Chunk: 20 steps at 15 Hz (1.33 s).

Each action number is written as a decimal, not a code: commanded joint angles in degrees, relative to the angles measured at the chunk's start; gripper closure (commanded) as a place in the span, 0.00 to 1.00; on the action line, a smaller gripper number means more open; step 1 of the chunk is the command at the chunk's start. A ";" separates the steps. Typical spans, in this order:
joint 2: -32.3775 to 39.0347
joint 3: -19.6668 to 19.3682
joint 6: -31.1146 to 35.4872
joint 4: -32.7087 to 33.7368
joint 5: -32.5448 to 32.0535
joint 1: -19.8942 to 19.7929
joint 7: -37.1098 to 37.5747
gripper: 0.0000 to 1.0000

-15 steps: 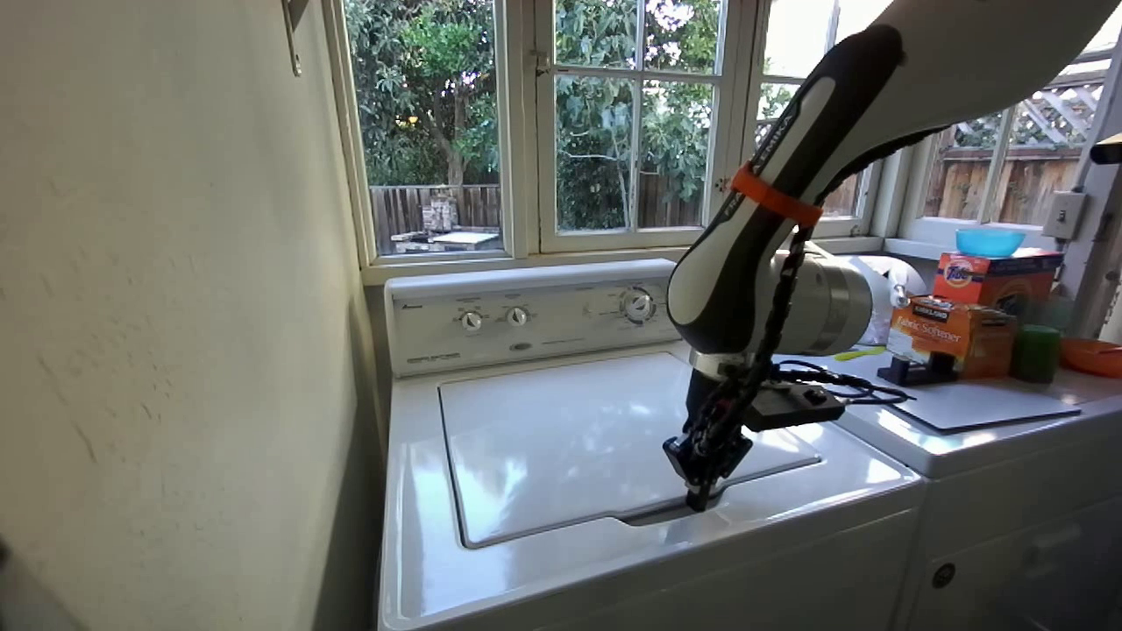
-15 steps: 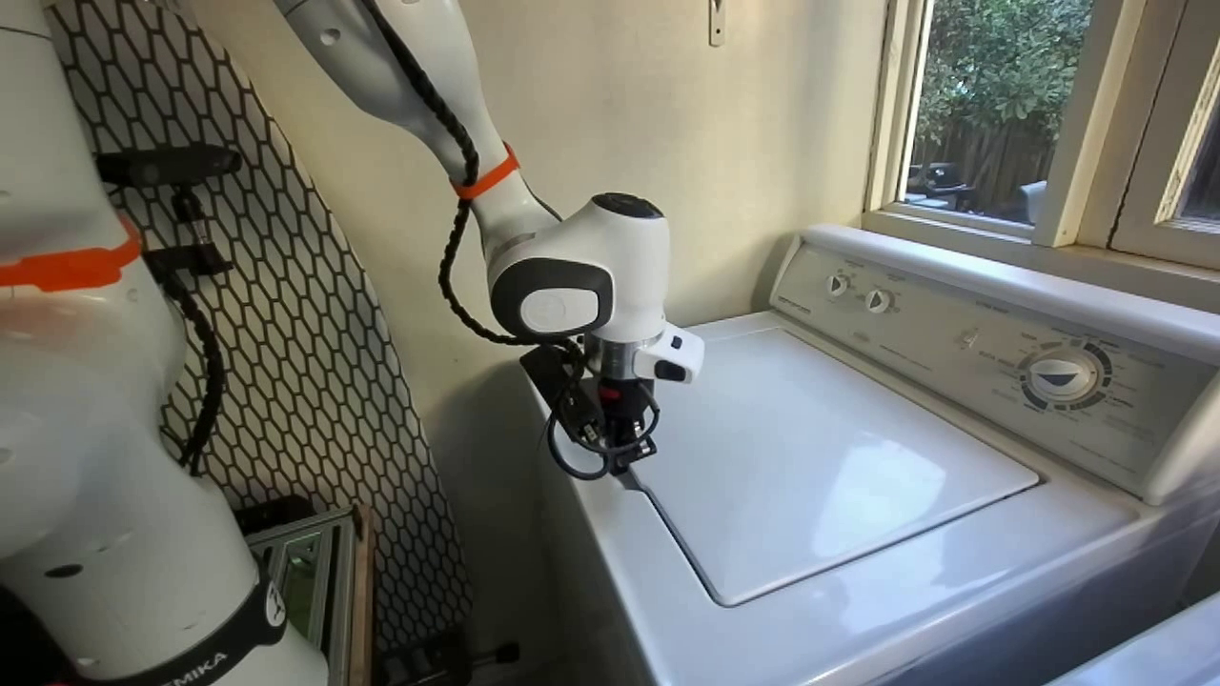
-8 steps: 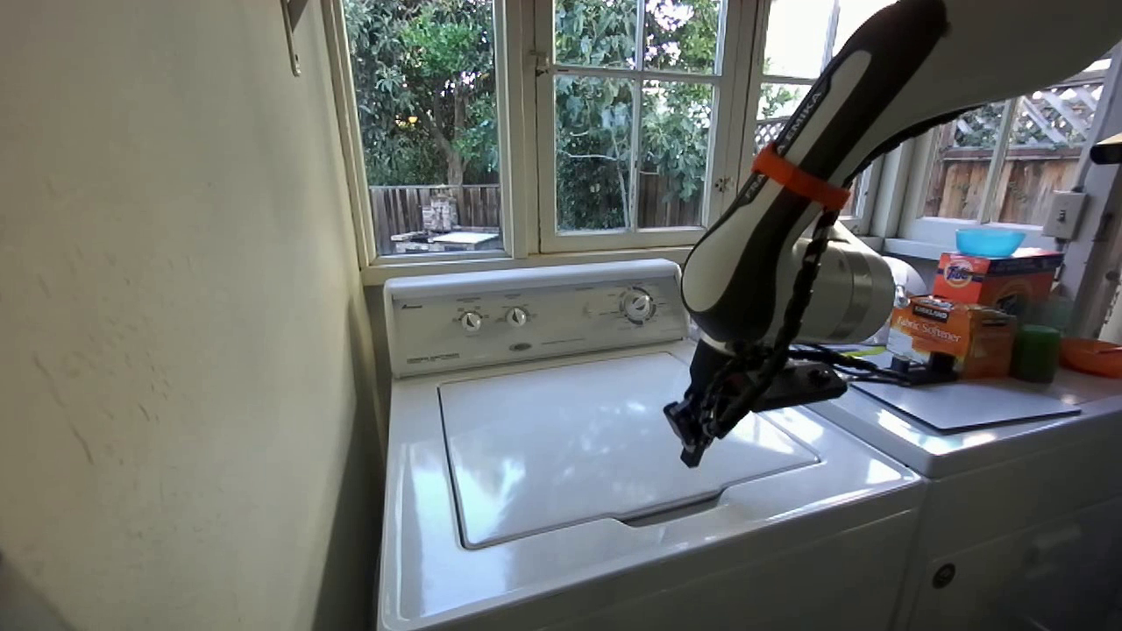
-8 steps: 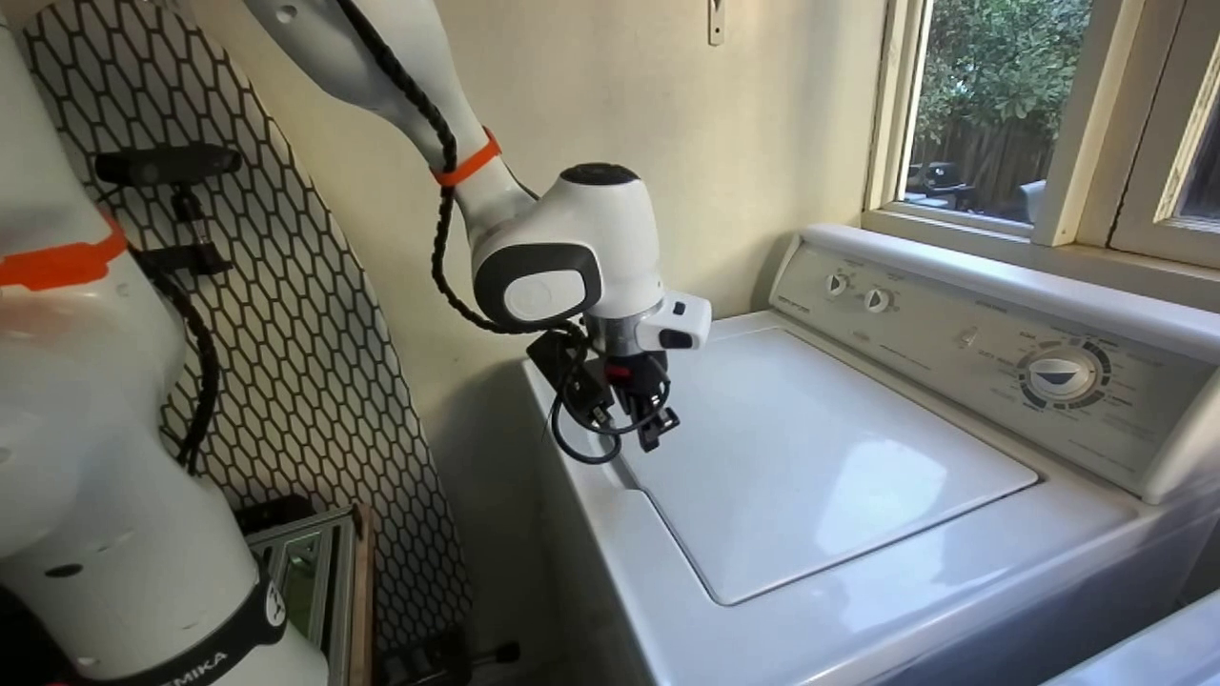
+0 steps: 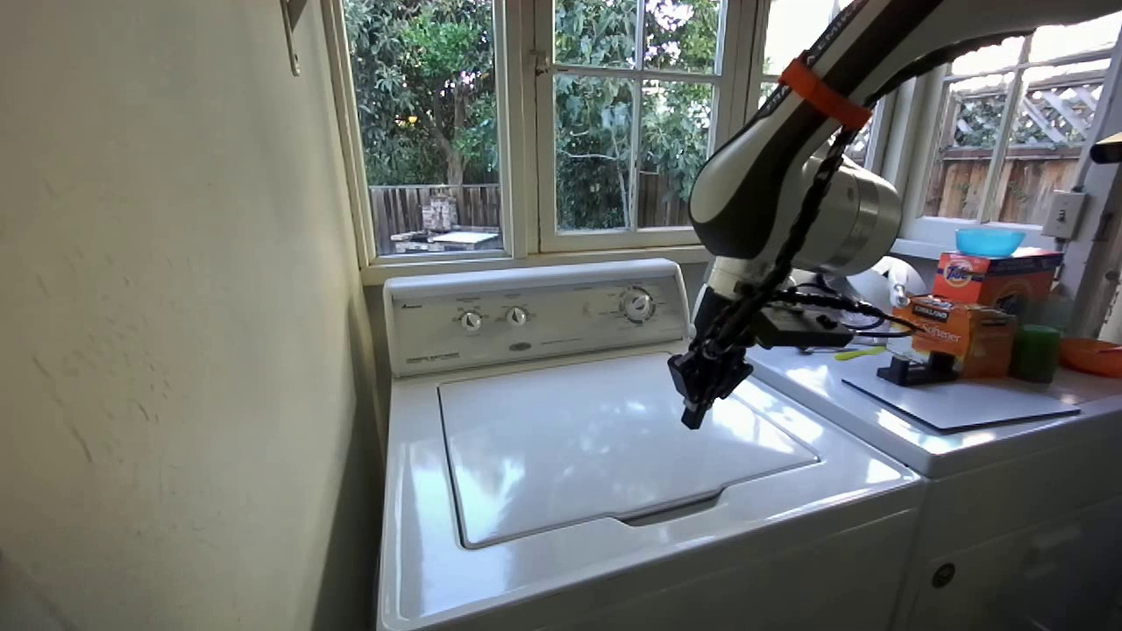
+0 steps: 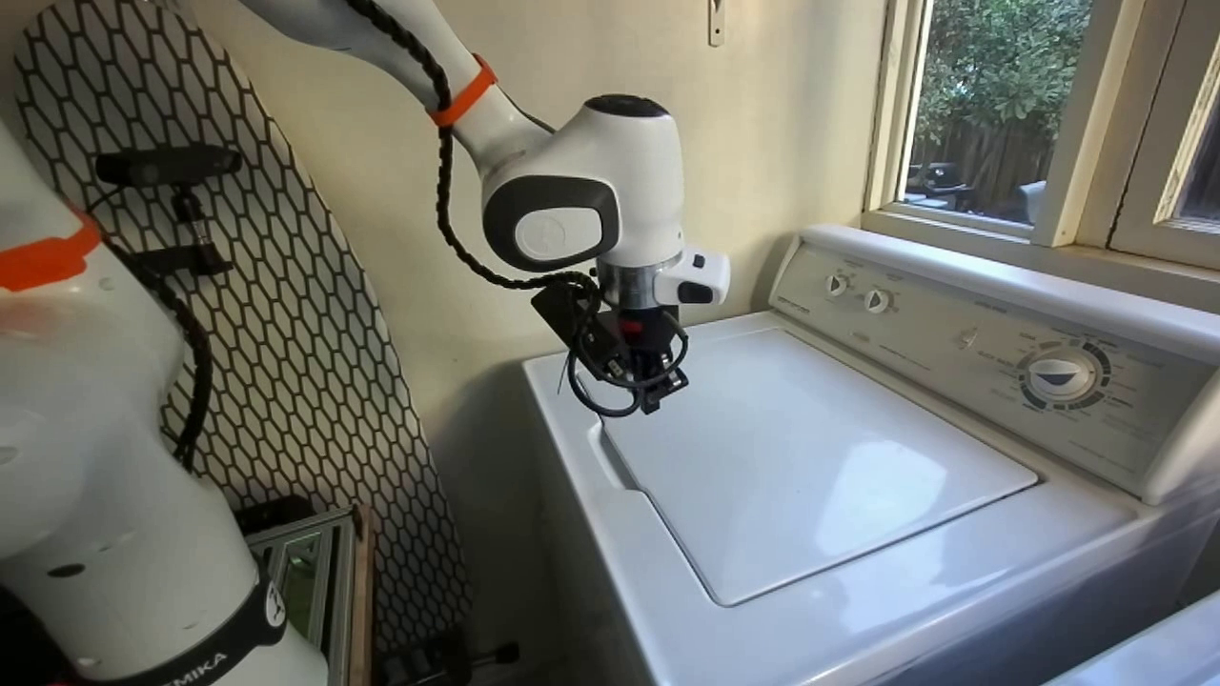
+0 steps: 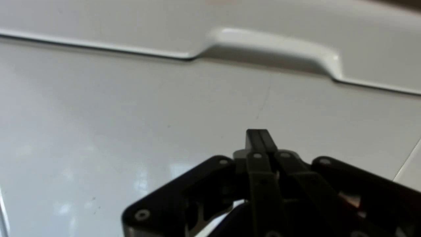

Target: Open the washing machine

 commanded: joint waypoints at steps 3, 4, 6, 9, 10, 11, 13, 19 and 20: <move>4.89 -3.04 -22.67 8.41 -2.54 -1.18 0.40 1.00; 6.61 -3.21 -25.48 9.93 -2.42 -1.44 0.71 1.00; 9.97 -2.99 -27.02 11.90 -1.64 -1.78 0.22 1.00; 14.56 -1.80 -23.24 12.92 -1.64 -1.94 1.42 1.00; 16.36 -1.53 -24.13 13.93 -1.73 -2.11 1.27 1.00; 17.65 -1.15 -22.75 14.15 -1.73 -2.14 1.39 1.00; 20.00 -0.39 -20.85 14.80 -1.26 -2.33 1.22 1.00; 22.82 1.29 -14.23 14.35 -2.03 -2.40 2.14 1.00; 22.51 1.34 -12.78 13.75 -2.47 -2.24 2.47 1.00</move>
